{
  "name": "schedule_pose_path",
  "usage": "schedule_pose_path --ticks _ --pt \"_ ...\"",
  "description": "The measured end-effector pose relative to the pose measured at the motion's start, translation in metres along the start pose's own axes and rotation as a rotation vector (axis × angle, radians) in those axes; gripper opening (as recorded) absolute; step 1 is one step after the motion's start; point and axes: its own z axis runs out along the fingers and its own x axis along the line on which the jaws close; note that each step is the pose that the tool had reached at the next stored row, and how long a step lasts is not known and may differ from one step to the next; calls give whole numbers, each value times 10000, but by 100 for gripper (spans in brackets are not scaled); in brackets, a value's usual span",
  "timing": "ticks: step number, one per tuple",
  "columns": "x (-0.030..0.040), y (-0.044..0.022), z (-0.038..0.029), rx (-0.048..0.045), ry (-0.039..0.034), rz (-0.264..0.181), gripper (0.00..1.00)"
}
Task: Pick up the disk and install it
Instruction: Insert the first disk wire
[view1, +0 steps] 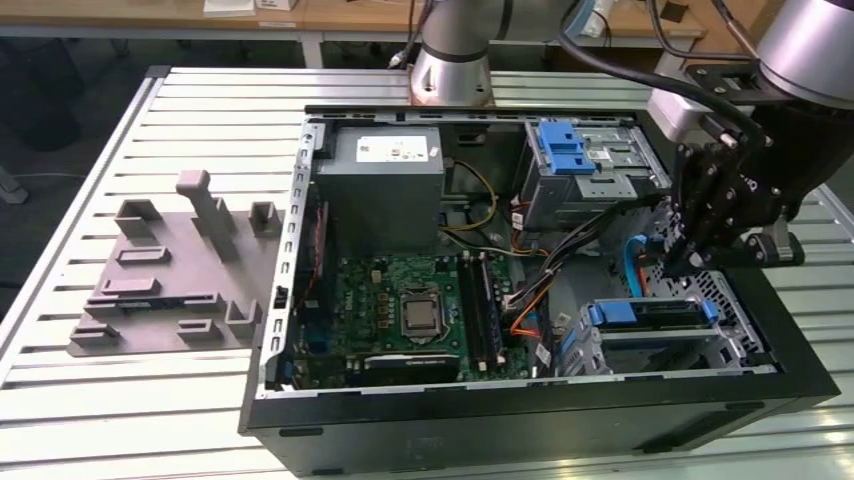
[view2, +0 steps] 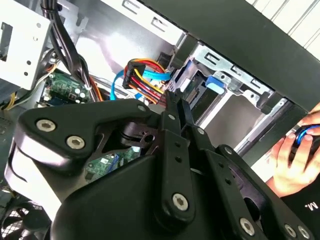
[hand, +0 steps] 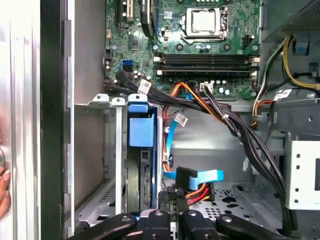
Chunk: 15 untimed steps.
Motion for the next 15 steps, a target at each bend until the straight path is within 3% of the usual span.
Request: schedule_pose_path --ticks 5,15 --pt "129 0 70 -1 -58 4 16" --pt "139 0 79 -2 -60 5 16"
